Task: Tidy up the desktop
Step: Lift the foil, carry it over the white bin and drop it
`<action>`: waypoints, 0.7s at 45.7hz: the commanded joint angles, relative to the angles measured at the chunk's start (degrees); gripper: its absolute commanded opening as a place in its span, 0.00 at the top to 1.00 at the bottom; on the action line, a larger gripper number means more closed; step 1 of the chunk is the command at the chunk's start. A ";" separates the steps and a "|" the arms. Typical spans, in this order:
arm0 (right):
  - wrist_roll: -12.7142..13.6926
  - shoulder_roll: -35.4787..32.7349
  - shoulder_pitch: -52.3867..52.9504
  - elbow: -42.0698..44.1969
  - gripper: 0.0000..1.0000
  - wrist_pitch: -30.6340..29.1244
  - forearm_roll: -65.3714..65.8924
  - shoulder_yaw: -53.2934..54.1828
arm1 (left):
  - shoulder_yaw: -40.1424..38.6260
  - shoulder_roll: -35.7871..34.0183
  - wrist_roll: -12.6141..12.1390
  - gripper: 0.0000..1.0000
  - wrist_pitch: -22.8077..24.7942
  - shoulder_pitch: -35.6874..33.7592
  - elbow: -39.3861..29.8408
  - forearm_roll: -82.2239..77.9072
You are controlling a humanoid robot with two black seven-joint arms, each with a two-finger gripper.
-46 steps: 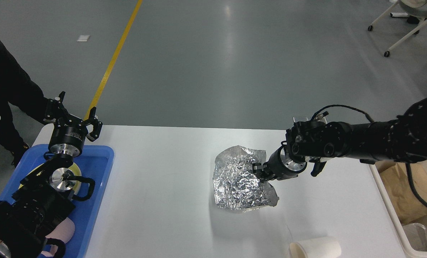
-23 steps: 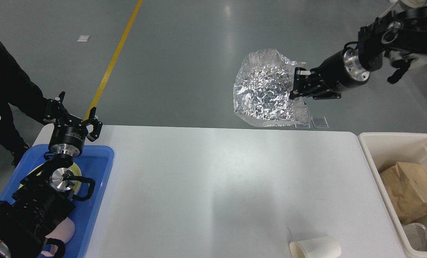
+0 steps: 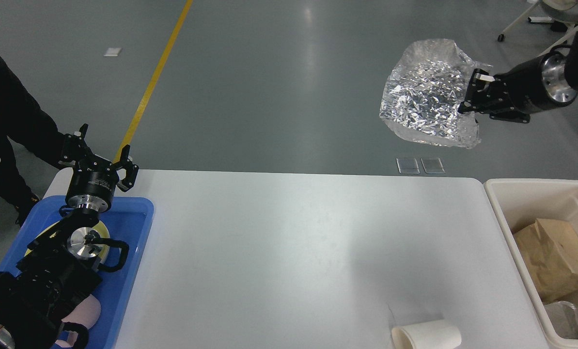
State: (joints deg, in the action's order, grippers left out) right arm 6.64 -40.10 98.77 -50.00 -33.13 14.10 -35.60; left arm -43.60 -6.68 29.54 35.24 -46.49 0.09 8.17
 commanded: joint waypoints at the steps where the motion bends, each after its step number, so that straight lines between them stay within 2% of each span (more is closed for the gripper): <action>1: -0.04 -2.26 -6.99 5.69 1.00 3.41 -0.12 0.00 | 0.01 0.00 -0.01 0.04 0.00 0.00 0.09 0.00; 8: -0.04 -4.11 -19.03 15.18 1.00 9.21 -0.21 1.23 | 0.01 0.00 -0.01 0.04 0.00 0.00 0.00 0.00; 18: -0.22 -4.20 -36.70 22.75 1.00 25.64 -3.64 4.22 | 0.01 0.00 -0.01 0.04 0.00 0.00 0.00 0.00; 26: -0.40 -3.67 -45.58 26.09 1.00 28.99 -4.43 4.31 | 0.01 0.00 -0.01 0.04 0.00 0.00 0.00 0.00; 27: -0.40 -3.50 -46.72 26.70 0.93 28.99 -4.43 4.31 | 0.01 0.00 -0.01 0.04 0.00 0.00 0.00 0.00; 28: -0.40 -3.32 -47.78 27.40 0.78 29.08 -4.43 4.31 | 0.01 0.00 -0.01 0.04 0.00 0.00 0.00 0.00; 29: -0.40 -2.89 -49.01 28.54 0.48 29.34 -4.43 4.22 | 0.01 0.00 -0.01 0.04 0.00 0.00 0.00 0.00; 31: -0.40 -1.75 -50.16 30.56 0.06 29.87 -4.43 4.22 | 0.01 0.00 -0.01 0.04 0.00 0.00 0.00 0.00; 32: -0.40 -1.13 -50.60 31.44 0.00 30.13 -4.52 4.31 | 0.01 0.00 -0.01 0.04 0.00 0.00 0.00 0.00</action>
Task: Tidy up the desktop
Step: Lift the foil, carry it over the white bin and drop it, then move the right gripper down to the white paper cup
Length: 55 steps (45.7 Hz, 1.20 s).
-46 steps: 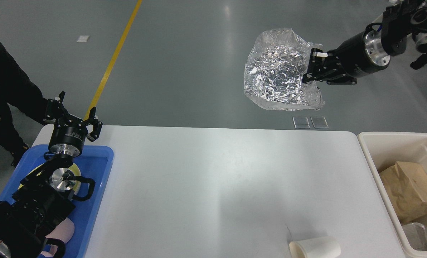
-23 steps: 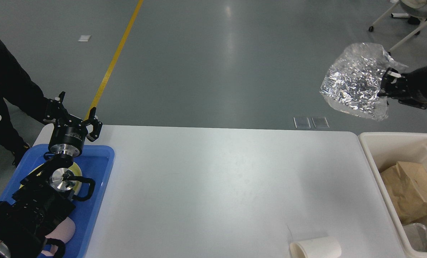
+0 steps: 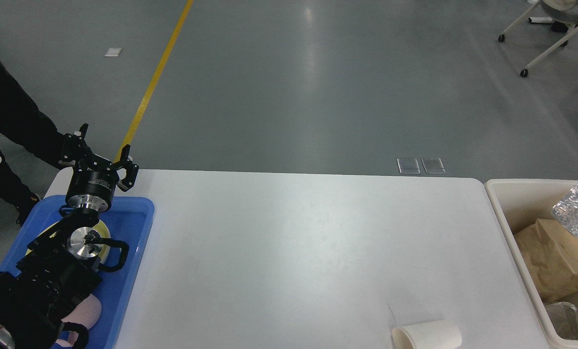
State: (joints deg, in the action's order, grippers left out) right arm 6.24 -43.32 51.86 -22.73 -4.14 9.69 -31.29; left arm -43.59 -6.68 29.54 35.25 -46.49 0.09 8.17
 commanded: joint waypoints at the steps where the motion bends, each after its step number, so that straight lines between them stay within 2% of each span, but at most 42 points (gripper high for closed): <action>1: 0.00 2.71 -4.21 4.62 0.00 1.06 -0.11 0.00 | 0.00 0.00 -0.01 0.04 0.00 0.00 0.00 0.00; 12: 0.00 4.21 -7.82 4.72 0.00 0.54 -0.28 -0.26 | 0.00 0.00 -0.01 0.04 0.09 0.00 0.00 0.00; 18: -0.18 5.62 -6.86 1.21 0.00 0.18 -0.90 -1.49 | 0.00 0.00 -0.01 0.04 0.00 0.00 0.00 0.00; 26: -0.09 6.50 3.06 -4.42 0.00 -0.78 -0.90 -7.37 | 0.00 0.00 -0.01 0.04 0.00 0.00 0.00 0.00; 37: 1.05 18.62 15.98 -5.30 0.00 -5.26 -0.72 -13.19 | 0.00 0.00 -0.01 0.04 0.00 0.00 0.00 0.00; 44: 5.53 28.10 24.07 -5.74 0.00 -9.21 -0.64 -15.03 | 0.00 0.00 -0.01 0.04 0.00 0.00 0.00 0.00; 46: 5.89 30.48 26.09 -6.35 0.00 -10.01 -0.64 -15.64 | 0.09 0.00 -0.01 0.04 0.00 0.00 0.00 0.00; 50: 5.89 34.26 30.66 -11.35 0.00 -10.98 -0.72 -18.19 | 0.00 0.00 -0.01 0.04 0.09 0.00 0.00 0.00; 55: 5.71 35.68 38.74 -22.50 0.00 -11.50 -0.81 -20.04 | 0.00 0.00 0.08 0.04 0.00 0.00 0.00 0.00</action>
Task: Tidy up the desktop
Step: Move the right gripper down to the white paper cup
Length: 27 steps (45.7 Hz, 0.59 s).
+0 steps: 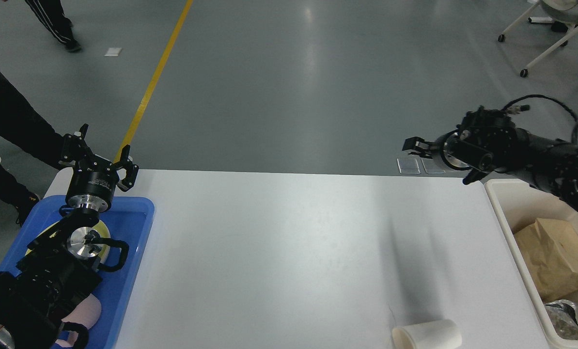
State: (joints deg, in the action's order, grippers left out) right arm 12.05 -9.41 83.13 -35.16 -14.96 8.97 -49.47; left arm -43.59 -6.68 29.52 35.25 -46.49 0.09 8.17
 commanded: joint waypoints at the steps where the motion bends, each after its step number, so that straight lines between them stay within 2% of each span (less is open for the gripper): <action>1: -0.27 1.59 9.05 -12.54 0.00 -1.29 -0.09 -1.85 | -0.01 0.00 0.01 0.04 0.00 0.00 0.00 0.00; 4: -0.62 1.23 13.62 -19.22 0.00 -5.50 -0.18 -2.12 | -0.01 0.00 0.01 0.04 0.00 0.00 0.00 0.00; 8: -0.63 0.18 18.46 -23.98 0.00 -15.33 -0.35 -2.29 | -0.01 0.00 0.01 0.04 0.08 0.00 0.00 0.00; 17: -0.63 -3.60 25.58 -25.39 0.00 -38.37 -5.88 -3.96 | -0.01 0.00 0.01 0.04 0.00 0.00 0.00 0.00; 19: -0.63 -4.65 27.95 -26.36 0.00 -40.04 -6.85 -5.36 | -0.01 0.00 0.01 0.04 0.00 0.00 0.00 0.00; 27: -0.63 -10.45 39.29 -33.74 0.00 -40.04 -8.09 -9.41 | -0.01 0.00 0.01 0.04 0.00 0.00 0.00 0.00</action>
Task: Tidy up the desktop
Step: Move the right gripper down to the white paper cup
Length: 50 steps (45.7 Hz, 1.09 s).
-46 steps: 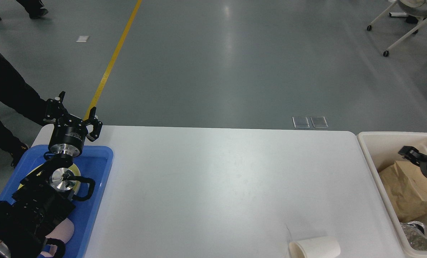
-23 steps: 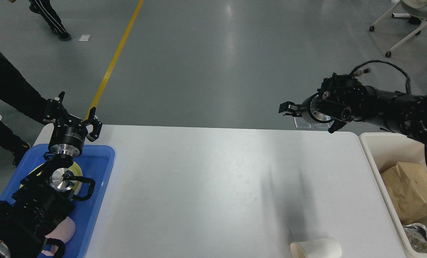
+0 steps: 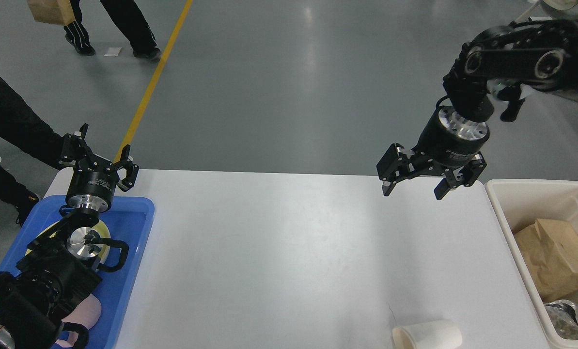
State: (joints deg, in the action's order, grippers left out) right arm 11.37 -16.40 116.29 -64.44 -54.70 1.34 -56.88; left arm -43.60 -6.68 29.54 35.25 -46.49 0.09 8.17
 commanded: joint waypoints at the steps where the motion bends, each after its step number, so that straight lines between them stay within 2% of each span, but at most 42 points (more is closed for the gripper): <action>1: 0.05 -4.08 7.01 -5.07 0.00 -0.30 -0.46 -2.18 | 0.01 0.00 -0.01 0.04 0.00 0.00 0.00 0.00; 8: 0.14 -5.66 7.02 -5.34 0.00 -0.30 -0.37 -2.45 | 0.01 0.00 -0.01 0.04 0.00 0.00 0.00 0.00; 29: 0.23 -6.37 -9.41 -2.62 0.00 -0.30 -0.46 -0.17 | 0.01 0.00 -0.01 0.04 0.00 0.00 0.00 0.00; 50: 0.14 -9.79 -12.58 -1.73 0.00 -0.30 -1.51 -0.16 | 0.01 0.00 -0.01 0.04 0.44 0.00 0.09 0.00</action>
State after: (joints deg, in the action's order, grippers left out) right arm 11.53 -25.27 103.82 -65.80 -55.00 0.60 -56.78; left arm -43.58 -6.68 29.54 35.64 -46.49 0.09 8.17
